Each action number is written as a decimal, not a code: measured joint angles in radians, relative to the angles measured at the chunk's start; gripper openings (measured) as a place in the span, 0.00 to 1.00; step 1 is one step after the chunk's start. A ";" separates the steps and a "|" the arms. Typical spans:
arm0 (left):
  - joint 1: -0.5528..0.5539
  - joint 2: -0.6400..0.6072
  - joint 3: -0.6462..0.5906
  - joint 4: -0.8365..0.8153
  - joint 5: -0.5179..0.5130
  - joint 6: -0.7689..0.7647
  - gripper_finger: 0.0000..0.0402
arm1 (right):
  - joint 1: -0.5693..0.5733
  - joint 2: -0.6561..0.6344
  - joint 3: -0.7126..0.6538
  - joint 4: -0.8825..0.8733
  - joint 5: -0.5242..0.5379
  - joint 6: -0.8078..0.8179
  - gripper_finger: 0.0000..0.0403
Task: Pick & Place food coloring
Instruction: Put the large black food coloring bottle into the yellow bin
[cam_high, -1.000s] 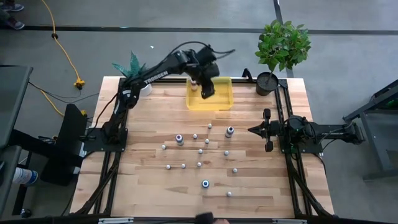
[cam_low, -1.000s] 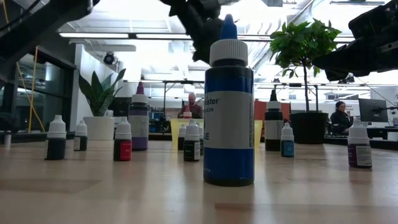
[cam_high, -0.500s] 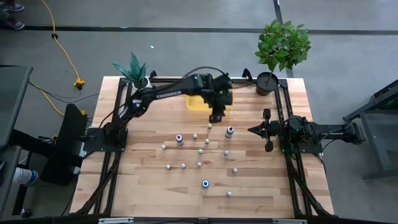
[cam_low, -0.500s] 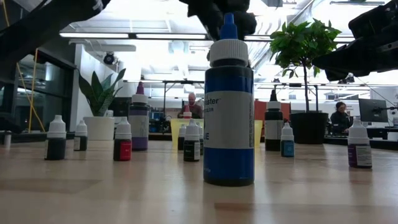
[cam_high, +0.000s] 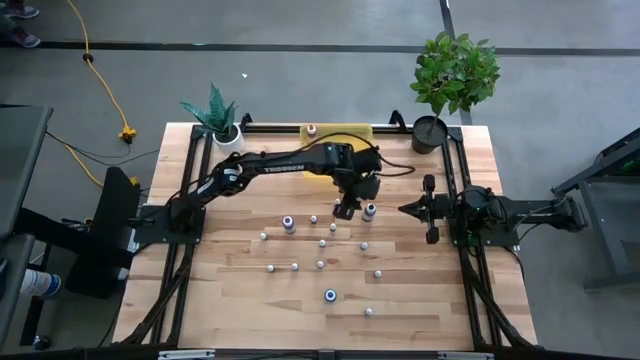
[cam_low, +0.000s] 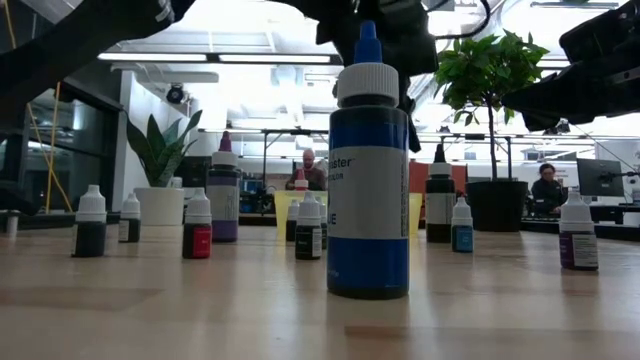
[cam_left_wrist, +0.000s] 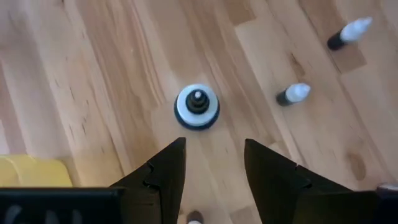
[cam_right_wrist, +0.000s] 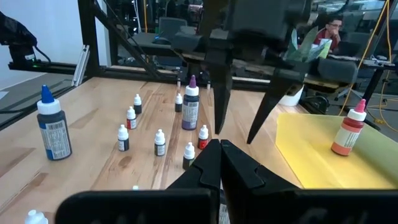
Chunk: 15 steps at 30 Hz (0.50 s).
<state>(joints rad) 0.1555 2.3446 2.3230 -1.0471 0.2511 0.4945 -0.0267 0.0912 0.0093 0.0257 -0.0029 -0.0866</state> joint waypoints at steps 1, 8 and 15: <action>0.000 0.000 0.000 0.004 -0.003 0.006 0.39 | 0.000 0.001 0.000 0.001 0.000 0.000 0.00; 0.003 0.014 0.000 0.058 0.001 0.027 0.39 | 0.000 0.001 0.000 0.001 0.000 0.000 0.00; 0.008 0.037 -0.009 0.101 0.030 0.023 0.39 | 0.000 0.001 0.000 0.001 0.000 0.000 0.00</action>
<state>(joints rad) 0.1631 2.3817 2.3145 -0.9456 0.2808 0.5170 -0.0269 0.0925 0.0093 0.0265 -0.0032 -0.0868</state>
